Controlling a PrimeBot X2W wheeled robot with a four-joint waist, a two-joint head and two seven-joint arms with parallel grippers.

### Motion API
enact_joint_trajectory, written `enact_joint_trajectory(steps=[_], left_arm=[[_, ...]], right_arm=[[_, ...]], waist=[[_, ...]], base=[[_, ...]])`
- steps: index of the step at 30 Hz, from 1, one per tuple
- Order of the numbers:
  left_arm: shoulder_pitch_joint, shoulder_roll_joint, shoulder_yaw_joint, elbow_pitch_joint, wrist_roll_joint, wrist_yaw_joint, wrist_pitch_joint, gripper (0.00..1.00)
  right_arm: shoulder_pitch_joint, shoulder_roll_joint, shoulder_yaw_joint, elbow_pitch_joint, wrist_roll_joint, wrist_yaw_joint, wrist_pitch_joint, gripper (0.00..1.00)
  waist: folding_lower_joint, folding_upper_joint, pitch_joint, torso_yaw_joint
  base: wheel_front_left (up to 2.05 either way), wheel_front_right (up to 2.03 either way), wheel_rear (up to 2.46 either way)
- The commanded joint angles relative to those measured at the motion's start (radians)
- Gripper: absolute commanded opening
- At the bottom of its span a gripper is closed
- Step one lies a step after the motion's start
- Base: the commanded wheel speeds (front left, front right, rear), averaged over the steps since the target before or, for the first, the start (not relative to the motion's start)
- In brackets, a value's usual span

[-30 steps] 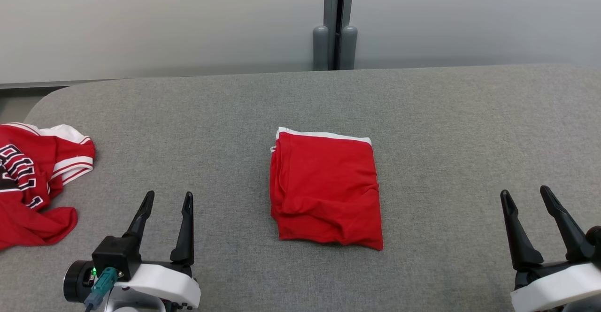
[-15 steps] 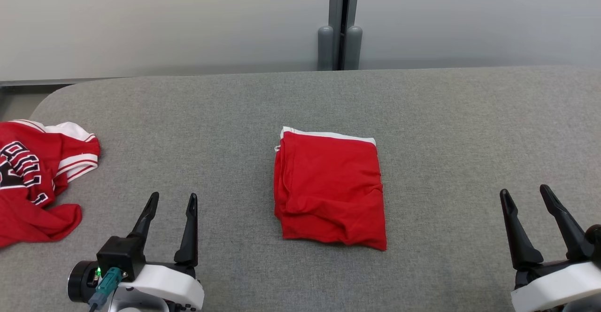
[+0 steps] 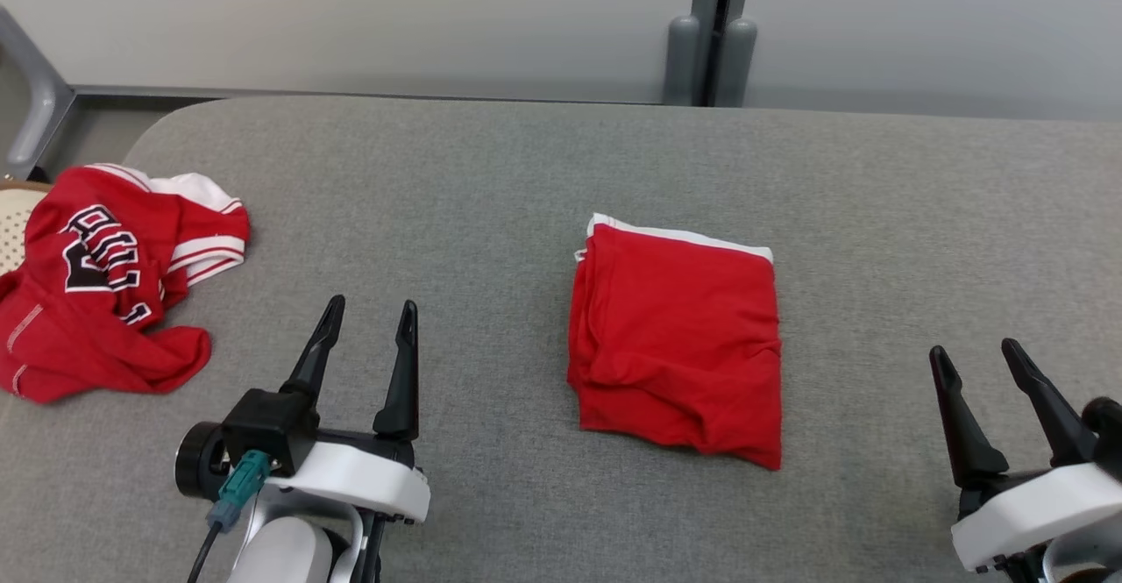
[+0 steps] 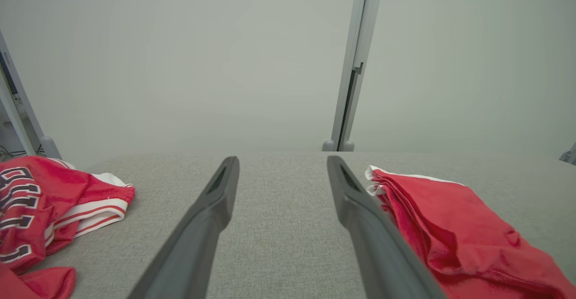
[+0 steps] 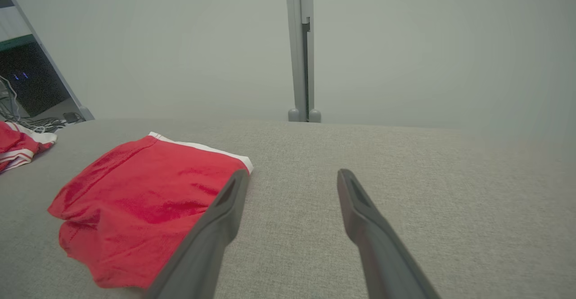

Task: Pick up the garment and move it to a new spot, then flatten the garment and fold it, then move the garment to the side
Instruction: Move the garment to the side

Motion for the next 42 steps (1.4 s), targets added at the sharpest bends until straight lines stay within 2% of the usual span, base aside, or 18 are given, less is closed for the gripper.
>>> enact_joint_trajectory(steps=[1, 7, 11, 17, 18, 19, 20, 21, 26, 30, 42], left_arm=[[-0.026, -0.002, -0.001, -0.003, 0.005, -0.003, -0.004, 1.0], [-0.098, -0.037, -0.027, -0.016, 0.01, -0.011, -0.012, 1.0], [-0.128, -0.051, -0.037, -0.042, 0.015, -0.014, -0.012, 1.0], [-0.129, -0.061, -0.033, -0.069, 0.007, 0.001, -0.012, 1.0], [-0.127, -0.061, -0.029, -0.077, 0.005, 0.002, -0.012, 1.0], [-0.128, -0.062, -0.029, -0.082, 0.001, 0.007, -0.012, 1.0], [-0.13, -0.062, -0.03, -0.085, 0.001, 0.01, -0.011, 1.0], [-0.13, -0.062, -0.029, -0.088, -0.001, 0.012, -0.011, 1.0], [-0.141, -0.062, -0.023, -0.1, 0.017, 0.019, -0.011, 1.0], [-0.144, -0.062, -0.011, -0.112, 0.051, 0.013, -0.011, 1.0], [-0.179, -0.007, 0.017, -0.151, 0.119, -0.01, -0.01, 1.0]], right_arm=[[-0.027, -0.007, 0.005, 0.013, 0.008, 0.0, 0.0, 1.0], [-0.132, -0.025, 0.057, 0.129, 0.035, 0.0, 0.006, 1.0], [-0.195, -0.006, 0.091, 0.223, 0.057, 0.0, -0.007, 1.0], [-0.223, 0.01, 0.152, 0.339, 0.085, 0.0, 0.011, 1.0], [-0.21, 0.019, 0.174, 0.362, 0.106, 0.0, 0.039, 0.67], [-0.207, 0.019, 0.182, 0.369, 0.113, 0.0, 0.052, 0.4], [-0.204, 0.017, 0.187, 0.372, 0.118, 0.0, 0.059, 0.25], [-0.203, 0.015, 0.192, 0.373, 0.122, 0.0, 0.061, 0.0], [-0.21, 0.003, 0.201, 0.355, 0.127, -0.001, 0.055, 0.0], [-0.229, -0.016, 0.226, 0.345, 0.133, -0.001, 0.039, 0.0], [-0.369, -0.123, 0.338, 0.461, 0.178, -0.004, -0.057, 0.0]], waist=[[0.0, 0.0, 0.043, 0.043], [0.0, 0.0, 0.137, 0.116], [0.0, 0.0, 0.19, 0.155], [0.0, 0.0, 0.224, 0.178], [0.0, 0.0, 0.231, 0.177], [0.0, 0.0, 0.236, 0.174], [0.0, 0.0, 0.239, 0.171], [0.0, 0.0, 0.24, 0.167], [0.0, 0.0, 0.244, 0.138], [0.0, 0.0, 0.242, 0.077], [0.0, 0.0, 0.266, -0.255]], base=[[0.0, 0.0, 0.0], [0.0, 0.0, 0.0], [0.0, 0.0, 0.0], [0.0, 0.0, 0.0], [0.0, 0.0, 0.0], [0.0, 0.0, 0.0], [0.0, 0.0, 0.0], [0.0, 0.0, 0.0], [0.0, 0.0, 0.0], [0.0, 0.0, 0.0], [0.0, 0.0, 0.0]])
